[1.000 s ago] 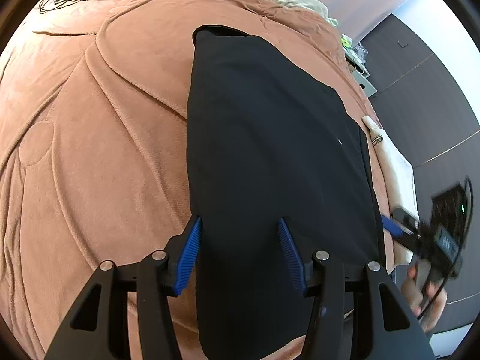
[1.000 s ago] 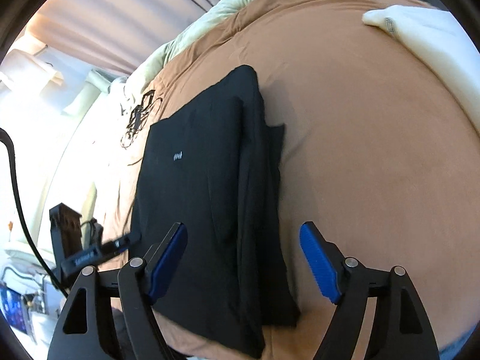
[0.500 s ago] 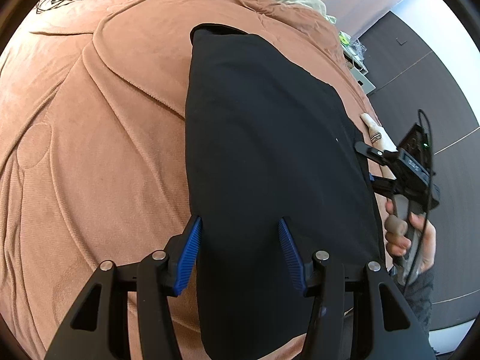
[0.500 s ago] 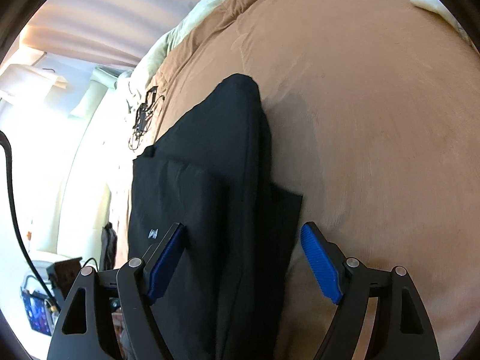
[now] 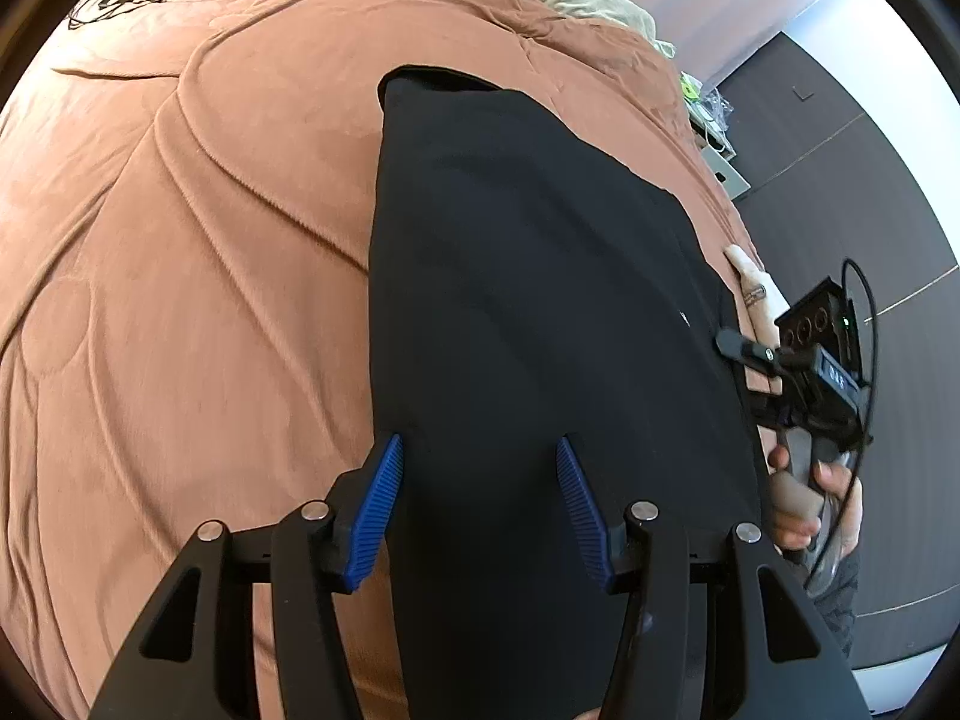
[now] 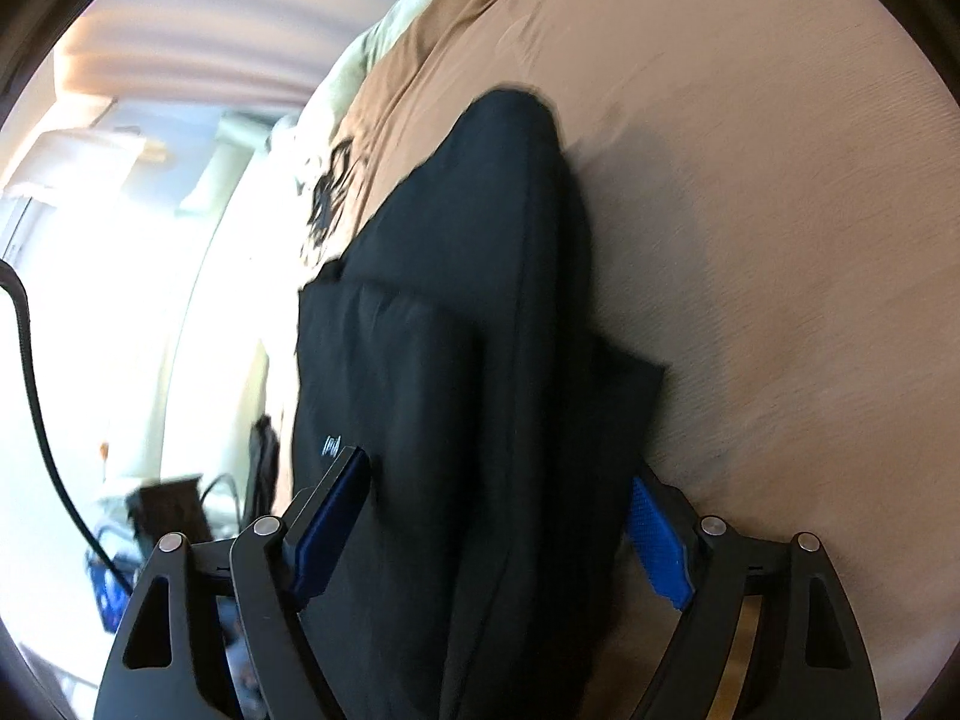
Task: Fold large clothes
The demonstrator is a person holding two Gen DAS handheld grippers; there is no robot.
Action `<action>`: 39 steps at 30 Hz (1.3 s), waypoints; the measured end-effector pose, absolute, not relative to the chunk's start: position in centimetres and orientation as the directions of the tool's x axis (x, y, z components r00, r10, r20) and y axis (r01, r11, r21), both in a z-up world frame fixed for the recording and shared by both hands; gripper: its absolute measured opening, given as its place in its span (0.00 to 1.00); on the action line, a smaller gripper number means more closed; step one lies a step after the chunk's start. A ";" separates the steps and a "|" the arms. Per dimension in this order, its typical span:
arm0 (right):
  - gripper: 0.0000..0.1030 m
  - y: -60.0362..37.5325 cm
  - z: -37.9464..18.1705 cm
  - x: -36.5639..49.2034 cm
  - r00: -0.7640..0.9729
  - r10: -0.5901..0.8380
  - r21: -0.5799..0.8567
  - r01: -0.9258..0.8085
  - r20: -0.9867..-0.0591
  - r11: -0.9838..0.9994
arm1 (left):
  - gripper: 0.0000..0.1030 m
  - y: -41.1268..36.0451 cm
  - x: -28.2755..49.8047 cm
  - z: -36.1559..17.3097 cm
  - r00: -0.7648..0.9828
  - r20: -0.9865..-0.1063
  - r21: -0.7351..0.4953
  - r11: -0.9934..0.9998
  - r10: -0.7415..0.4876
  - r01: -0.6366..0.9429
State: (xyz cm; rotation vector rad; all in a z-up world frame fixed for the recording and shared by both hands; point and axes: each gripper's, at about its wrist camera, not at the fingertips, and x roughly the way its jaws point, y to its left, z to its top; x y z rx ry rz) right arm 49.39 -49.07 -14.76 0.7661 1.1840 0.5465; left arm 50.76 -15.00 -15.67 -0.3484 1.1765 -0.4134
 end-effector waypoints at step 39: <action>0.17 -41.8 -0.3 46.6 0.394 0.703 0.660 -0.263 -0.592 0.704 | 0.36 -9.0 50.6 -7.8 0.497 -0.630 -0.650 0.755 -0.597 0.083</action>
